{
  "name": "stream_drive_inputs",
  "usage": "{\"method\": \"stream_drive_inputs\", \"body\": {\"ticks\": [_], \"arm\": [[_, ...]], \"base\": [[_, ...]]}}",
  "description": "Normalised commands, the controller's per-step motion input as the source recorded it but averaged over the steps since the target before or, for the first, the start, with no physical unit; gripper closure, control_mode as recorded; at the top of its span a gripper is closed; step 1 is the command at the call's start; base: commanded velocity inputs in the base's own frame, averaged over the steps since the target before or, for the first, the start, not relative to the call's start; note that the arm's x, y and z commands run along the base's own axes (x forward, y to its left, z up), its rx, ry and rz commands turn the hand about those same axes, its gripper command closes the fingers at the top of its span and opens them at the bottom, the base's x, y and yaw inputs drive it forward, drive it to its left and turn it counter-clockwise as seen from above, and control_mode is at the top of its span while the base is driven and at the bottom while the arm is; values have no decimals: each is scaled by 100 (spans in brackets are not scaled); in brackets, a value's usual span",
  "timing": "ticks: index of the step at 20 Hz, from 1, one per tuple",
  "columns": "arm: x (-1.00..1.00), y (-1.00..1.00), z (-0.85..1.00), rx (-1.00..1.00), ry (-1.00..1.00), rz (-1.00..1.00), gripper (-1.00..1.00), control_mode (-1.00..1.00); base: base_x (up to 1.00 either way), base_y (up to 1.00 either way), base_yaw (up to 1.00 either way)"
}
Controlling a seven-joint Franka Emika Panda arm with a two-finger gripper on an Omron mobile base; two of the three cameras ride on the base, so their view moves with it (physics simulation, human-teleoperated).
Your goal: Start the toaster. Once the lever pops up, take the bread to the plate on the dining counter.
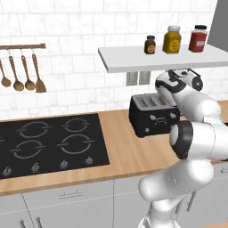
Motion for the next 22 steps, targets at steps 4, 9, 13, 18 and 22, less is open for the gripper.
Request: {"method": "stream_drive_inputs", "body": {"ticks": [4, 9, 13, 18, 22], "arm": [[-77, 0, 69, 0, 14, 0, 100, -100], [-93, 0, 79, 0, 26, 0, 100, -100], [-91, 2, 70, 0, 38, 0, 100, -100], [-99, 16, 16, -4, 34, 0, 100, -100], [-100, 14, -23, -5, 6, 0, 100, -100]], "base": [[0, 0, 0], [0, 0, 0], [0, 0, 0], [0, 0, 0], [0, 0, 0]]}}
